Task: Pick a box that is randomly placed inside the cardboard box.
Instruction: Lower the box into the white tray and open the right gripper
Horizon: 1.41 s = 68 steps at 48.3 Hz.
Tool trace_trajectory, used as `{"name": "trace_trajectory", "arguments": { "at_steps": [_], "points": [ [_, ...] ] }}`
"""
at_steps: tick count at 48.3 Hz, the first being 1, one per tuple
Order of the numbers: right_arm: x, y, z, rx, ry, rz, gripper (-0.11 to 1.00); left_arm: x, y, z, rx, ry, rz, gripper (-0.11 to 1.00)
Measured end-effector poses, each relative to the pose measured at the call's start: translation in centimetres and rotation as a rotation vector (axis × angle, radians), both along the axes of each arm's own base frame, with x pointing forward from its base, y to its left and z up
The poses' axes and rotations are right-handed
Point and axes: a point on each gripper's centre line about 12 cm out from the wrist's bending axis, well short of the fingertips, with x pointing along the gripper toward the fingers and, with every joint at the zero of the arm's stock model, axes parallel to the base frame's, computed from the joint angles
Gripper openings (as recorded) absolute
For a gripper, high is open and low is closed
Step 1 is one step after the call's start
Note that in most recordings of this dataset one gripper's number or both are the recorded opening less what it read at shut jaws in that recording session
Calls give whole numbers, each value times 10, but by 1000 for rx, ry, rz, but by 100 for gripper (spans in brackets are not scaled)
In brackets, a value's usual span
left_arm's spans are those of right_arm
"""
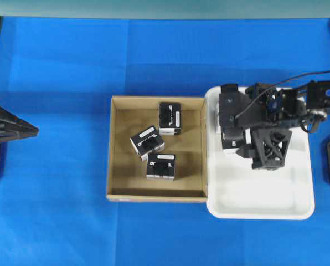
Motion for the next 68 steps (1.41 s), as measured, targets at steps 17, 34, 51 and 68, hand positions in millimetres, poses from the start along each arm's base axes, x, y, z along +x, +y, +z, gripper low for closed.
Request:
{"name": "trace_trajectory", "arguments": {
  "at_steps": [17,34,51,68],
  "points": [
    [0,0,-31,11,-45,-59,72,0,0,0,0,3,0,-7],
    [1,2,-38,10,-38,-51,72,0,0,0,0,2,0,-7],
    [3,2,-36,12,-62,-66,99,0,0,0,0,2,0,-7],
    [6,1,-22,35,-129,-124,97,0,0,0,0,2,2,-7]
  ]
}}
